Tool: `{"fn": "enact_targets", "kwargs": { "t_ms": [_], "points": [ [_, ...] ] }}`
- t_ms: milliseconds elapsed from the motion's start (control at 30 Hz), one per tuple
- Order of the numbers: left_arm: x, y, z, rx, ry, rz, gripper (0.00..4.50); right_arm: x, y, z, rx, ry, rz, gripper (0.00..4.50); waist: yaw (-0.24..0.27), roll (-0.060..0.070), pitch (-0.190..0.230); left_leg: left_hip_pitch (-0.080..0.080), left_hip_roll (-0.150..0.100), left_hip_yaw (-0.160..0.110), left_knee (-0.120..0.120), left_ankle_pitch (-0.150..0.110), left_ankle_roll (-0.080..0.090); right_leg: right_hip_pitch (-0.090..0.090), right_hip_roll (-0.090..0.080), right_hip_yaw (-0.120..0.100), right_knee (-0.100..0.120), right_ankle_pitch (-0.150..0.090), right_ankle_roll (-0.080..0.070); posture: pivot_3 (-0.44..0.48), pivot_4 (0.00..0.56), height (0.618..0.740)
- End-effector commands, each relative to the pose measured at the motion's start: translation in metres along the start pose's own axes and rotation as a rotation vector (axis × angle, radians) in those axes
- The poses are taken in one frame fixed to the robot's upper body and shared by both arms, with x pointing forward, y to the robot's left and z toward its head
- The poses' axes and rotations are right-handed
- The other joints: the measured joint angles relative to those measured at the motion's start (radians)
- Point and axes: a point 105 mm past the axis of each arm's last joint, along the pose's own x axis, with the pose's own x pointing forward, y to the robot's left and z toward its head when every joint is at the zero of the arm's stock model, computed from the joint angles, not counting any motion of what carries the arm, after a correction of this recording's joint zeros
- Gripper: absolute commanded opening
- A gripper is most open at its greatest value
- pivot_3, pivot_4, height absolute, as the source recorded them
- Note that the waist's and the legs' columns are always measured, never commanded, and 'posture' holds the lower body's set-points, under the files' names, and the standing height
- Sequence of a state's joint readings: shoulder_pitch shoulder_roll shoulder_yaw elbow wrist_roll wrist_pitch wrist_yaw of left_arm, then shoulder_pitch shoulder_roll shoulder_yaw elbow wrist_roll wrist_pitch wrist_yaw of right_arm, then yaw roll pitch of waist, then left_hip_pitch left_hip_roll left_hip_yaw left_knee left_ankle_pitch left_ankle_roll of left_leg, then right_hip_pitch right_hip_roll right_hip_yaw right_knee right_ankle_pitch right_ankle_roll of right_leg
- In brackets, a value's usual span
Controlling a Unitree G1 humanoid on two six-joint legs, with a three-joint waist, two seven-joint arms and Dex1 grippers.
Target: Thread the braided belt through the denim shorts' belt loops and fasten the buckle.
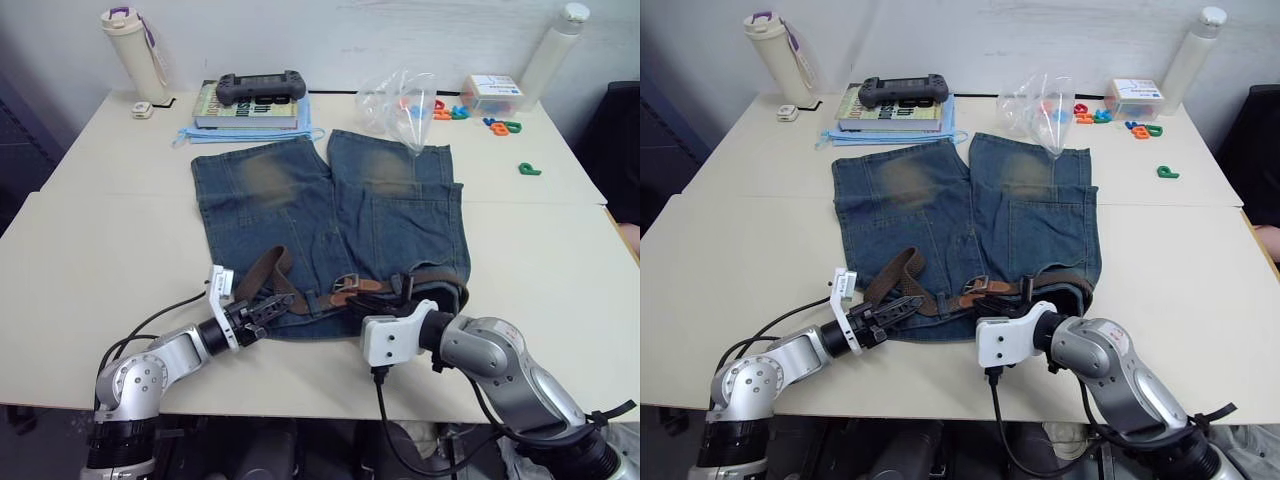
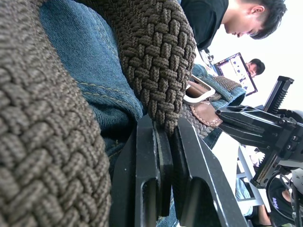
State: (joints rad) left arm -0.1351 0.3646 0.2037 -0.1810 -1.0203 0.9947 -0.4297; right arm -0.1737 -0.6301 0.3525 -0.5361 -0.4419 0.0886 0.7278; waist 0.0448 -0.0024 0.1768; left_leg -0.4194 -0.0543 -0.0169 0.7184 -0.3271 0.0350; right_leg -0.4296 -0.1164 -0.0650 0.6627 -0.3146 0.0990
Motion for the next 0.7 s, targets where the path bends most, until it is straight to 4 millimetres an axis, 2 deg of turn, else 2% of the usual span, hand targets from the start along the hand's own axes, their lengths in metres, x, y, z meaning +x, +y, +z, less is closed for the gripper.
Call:
{"fn": "enact_targets", "kwargs": {
  "t_ms": [33,100,167,233,333,400,500,600,700],
  "points": [
    [-0.006,-0.009,0.007,0.017,-0.038,-0.038,1.14,-0.001,-0.007,0.011,-0.024,-0.037,-0.026,0.00,-0.001,0.000,0.000,0.000,0.000,0.000,0.000,0.000,0.000,0.000,0.000,0.000,0.000,0.000,0.000,0.000,0.150,0.667],
    [-0.013,-0.012,0.012,0.044,-0.047,-0.033,1.95,0.000,-0.008,0.011,-0.025,-0.038,-0.031,0.00,-0.002,0.000,0.000,0.000,0.000,0.000,0.000,0.000,0.000,0.000,0.000,0.000,0.001,0.000,0.000,0.000,0.150,0.667],
    [-0.023,-0.018,0.017,0.069,-0.061,-0.044,2.50,-0.001,-0.010,0.011,-0.029,-0.036,-0.037,0.00,-0.008,0.000,0.000,0.001,0.000,0.000,0.000,0.000,-0.001,0.000,0.000,0.000,0.001,0.000,0.000,0.000,0.150,0.667],
    [-0.034,-0.027,0.017,0.105,-0.052,-0.069,2.50,-0.001,-0.012,0.011,-0.035,-0.033,-0.046,0.00,-0.018,-0.001,0.000,0.001,0.001,0.000,0.000,0.001,-0.001,0.000,0.000,0.000,0.002,0.000,0.000,0.000,0.150,0.667],
    [-0.049,-0.050,0.004,0.182,0.043,-0.146,2.50,-0.002,-0.016,0.011,-0.042,-0.031,-0.058,0.00,-0.025,-0.001,0.001,0.001,0.001,0.000,0.000,0.001,-0.002,0.000,0.000,0.001,0.003,-0.001,-0.001,0.000,0.150,0.667],
    [-0.052,-0.055,-0.003,0.226,0.090,-0.158,2.50,-0.003,-0.017,0.012,-0.045,-0.035,-0.065,0.00,-0.023,-0.001,0.001,0.002,0.001,0.000,0.000,0.001,-0.002,0.000,0.000,0.001,0.003,-0.001,-0.002,0.000,0.150,0.667],
    [-0.044,-0.052,-0.015,0.343,0.168,-0.134,2.50,-0.002,-0.018,0.016,-0.048,-0.046,-0.071,0.00,-0.016,-0.001,0.001,0.003,0.001,0.000,0.000,0.001,-0.002,0.001,0.000,0.001,0.002,-0.001,-0.002,0.000,0.150,0.667],
    [-0.034,-0.038,-0.020,0.387,0.202,-0.067,2.50,-0.003,-0.019,0.019,-0.053,-0.057,-0.077,0.00,-0.018,-0.001,0.001,0.002,0.001,0.000,0.000,0.000,-0.001,0.001,0.000,0.001,0.001,-0.001,-0.002,0.000,0.150,0.667],
    [-0.034,-0.024,-0.031,0.434,0.268,-0.025,2.50,-0.005,-0.022,0.021,-0.054,-0.062,-0.085,0.00,-0.020,-0.001,0.001,0.002,0.001,0.000,-0.001,0.000,-0.001,0.000,0.000,0.001,0.002,-0.001,-0.002,0.000,0.150,0.667]
  ]
}}
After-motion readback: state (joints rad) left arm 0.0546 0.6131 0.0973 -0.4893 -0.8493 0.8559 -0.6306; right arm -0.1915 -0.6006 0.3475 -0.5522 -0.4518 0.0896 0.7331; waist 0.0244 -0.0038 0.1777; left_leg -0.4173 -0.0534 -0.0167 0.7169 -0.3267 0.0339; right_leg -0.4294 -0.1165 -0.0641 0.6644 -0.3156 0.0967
